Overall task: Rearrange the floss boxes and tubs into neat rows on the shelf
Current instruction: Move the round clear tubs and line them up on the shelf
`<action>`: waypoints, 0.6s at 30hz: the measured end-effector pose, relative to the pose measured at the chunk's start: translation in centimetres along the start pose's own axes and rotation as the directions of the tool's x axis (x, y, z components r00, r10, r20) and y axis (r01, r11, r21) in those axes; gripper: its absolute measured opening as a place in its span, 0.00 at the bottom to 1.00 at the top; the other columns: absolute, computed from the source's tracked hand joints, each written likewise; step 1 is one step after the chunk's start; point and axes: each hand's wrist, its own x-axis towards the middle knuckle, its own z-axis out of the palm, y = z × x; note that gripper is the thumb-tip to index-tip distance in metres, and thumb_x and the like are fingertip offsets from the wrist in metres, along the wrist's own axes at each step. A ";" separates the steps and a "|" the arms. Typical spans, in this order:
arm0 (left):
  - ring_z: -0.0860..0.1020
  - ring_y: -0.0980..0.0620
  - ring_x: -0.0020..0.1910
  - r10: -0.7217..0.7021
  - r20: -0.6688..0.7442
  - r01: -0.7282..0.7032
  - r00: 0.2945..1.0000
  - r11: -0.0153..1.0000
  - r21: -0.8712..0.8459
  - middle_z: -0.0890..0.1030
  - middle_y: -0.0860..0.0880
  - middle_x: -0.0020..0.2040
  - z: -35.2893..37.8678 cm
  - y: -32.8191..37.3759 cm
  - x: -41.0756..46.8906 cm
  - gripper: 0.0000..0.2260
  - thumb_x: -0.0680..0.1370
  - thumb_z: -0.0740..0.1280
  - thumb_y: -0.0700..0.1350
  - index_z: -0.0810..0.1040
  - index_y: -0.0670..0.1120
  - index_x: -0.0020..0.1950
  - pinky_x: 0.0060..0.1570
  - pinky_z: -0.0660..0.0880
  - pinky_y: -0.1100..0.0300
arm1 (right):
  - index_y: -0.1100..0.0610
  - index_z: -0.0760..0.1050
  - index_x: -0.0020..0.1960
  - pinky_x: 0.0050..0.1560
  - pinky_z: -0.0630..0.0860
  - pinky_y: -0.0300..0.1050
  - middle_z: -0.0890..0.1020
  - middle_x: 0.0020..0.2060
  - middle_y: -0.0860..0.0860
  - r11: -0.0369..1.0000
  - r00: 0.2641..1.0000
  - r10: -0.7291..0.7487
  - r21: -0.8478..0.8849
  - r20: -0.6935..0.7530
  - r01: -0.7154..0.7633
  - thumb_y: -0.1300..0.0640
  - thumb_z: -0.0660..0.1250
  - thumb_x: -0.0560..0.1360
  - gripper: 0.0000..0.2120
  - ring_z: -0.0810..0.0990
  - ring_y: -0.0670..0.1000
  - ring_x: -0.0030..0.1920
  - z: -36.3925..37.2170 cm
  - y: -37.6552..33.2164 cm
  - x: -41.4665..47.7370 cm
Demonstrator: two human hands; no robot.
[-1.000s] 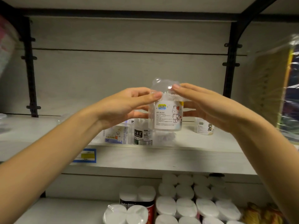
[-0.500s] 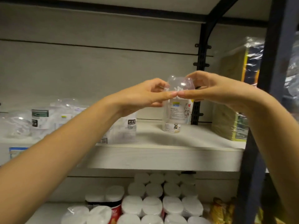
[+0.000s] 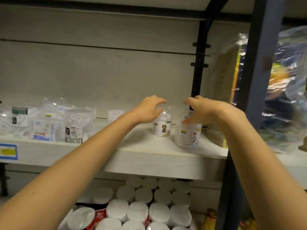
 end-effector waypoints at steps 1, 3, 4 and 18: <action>0.66 0.44 0.69 -0.012 0.042 0.009 0.999 0.998 0.057 0.69 0.42 0.70 0.3 -0.3 0.5 0.18 0.80 0.58 0.42 0.68 0.44 0.70 0.68 0.61 0.57 | 0.52 0.59 0.73 0.64 0.69 0.52 0.66 0.69 0.54 1.000 1.000 -0.008 -0.014 -0.012 0.008 0.47 0.67 0.73 0.32 0.69 0.58 0.67 0.0 0.0 0.2; 0.65 0.44 0.70 -0.043 0.091 0.032 0.995 0.993 0.116 0.68 0.43 0.71 1.0 -0.8 0.9 0.19 0.80 0.59 0.44 0.66 0.45 0.71 0.69 0.62 0.53 | 0.52 0.63 0.71 0.60 0.71 0.50 0.71 0.66 0.54 0.999 1.000 0.012 -0.041 -0.004 -0.012 0.49 0.67 0.73 0.28 0.72 0.58 0.64 0.3 -0.1 0.9; 0.66 0.43 0.69 -0.047 0.091 0.035 0.995 0.991 0.128 0.68 0.44 0.70 1.2 -0.9 1.0 0.19 0.80 0.59 0.45 0.67 0.46 0.71 0.68 0.63 0.52 | 0.53 0.66 0.69 0.57 0.72 0.48 0.74 0.63 0.55 0.999 0.999 0.034 -0.043 -0.008 -0.034 0.50 0.67 0.73 0.26 0.74 0.58 0.61 0.5 -0.1 1.4; 0.71 0.44 0.64 0.032 0.023 -0.036 0.999 0.981 0.189 0.71 0.46 0.67 0.5 -0.7 0.6 0.18 0.78 0.62 0.43 0.69 0.48 0.68 0.62 0.65 0.55 | 0.54 0.63 0.72 0.64 0.72 0.52 0.68 0.68 0.57 0.992 0.996 0.066 0.108 -0.054 -0.060 0.64 0.60 0.74 0.26 0.70 0.61 0.65 3.1 0.2 6.6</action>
